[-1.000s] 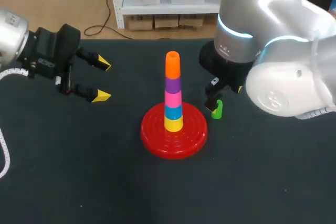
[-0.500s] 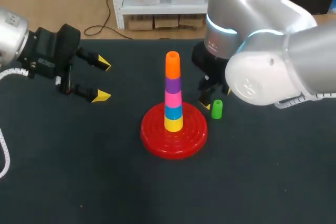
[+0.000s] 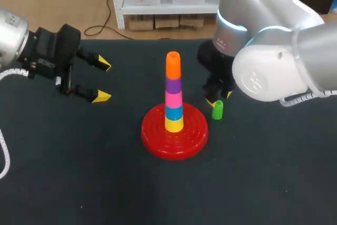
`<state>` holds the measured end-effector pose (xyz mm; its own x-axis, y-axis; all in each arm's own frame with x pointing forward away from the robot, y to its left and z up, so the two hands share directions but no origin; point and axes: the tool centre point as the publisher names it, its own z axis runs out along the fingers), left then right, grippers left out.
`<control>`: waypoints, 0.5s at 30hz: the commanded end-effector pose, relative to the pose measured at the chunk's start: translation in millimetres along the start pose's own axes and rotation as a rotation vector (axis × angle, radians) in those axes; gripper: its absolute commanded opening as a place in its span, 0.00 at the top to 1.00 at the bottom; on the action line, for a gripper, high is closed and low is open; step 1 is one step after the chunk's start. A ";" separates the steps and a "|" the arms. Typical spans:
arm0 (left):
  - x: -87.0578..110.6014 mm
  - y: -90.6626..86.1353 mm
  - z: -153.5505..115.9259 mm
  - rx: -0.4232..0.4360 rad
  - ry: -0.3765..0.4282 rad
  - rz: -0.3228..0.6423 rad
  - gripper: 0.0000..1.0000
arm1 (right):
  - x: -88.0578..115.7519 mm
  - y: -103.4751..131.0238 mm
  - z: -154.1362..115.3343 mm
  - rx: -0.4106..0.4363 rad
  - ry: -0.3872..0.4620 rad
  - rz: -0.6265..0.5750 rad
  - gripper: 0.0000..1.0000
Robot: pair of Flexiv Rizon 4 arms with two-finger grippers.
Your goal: Pick up and stack the cylinders on the red base in this order: pink,purple,orange,green
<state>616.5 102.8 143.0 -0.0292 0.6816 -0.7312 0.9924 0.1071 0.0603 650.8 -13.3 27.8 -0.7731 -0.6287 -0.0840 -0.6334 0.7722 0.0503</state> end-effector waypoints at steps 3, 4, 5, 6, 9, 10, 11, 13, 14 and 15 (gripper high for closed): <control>1.3 0.6 0.3 0.001 -0.004 0.002 0.00 | 5.5 2.9 1.3 0.010 -0.013 -0.009 0.53; 1.3 0.6 0.3 0.001 -0.004 0.002 0.00 | 5.6 3.6 1.6 0.018 -0.014 -0.016 0.53; 1.3 0.6 0.3 0.001 -0.004 0.002 0.00 | 5.6 4.4 2.0 0.027 -0.011 -0.019 0.55; 1.3 0.6 0.3 0.001 -0.004 0.002 0.00 | 5.6 4.9 2.4 0.026 -0.010 -0.018 0.56; 1.3 0.6 0.3 0.001 -0.004 0.002 0.00 | 6.5 6.5 3.8 0.029 -0.008 -0.022 0.59; 1.3 0.6 0.3 0.001 -0.004 0.002 0.00 | 6.6 6.6 4.2 0.030 -0.007 -0.022 0.59; 1.3 0.6 0.3 0.001 -0.004 0.002 0.00 | 6.6 6.7 4.4 0.030 -0.006 -0.022 0.60; 1.3 0.6 0.3 0.001 -0.004 0.002 0.00 | 6.5 6.8 4.6 0.030 -0.005 -0.021 0.61; 1.3 0.6 0.3 0.001 -0.004 0.002 0.00 | 6.5 6.8 4.6 0.030 -0.005 -0.021 0.62; 1.3 0.6 0.3 0.001 -0.004 0.002 0.00 | 6.5 6.9 4.7 0.031 -0.005 -0.021 0.62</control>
<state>616.5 102.8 143.0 -0.0292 0.6816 -0.7312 0.9924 0.1071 0.0603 642.8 -11.5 23.2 -0.7585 -0.6460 -0.0857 -0.6497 0.7599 0.0222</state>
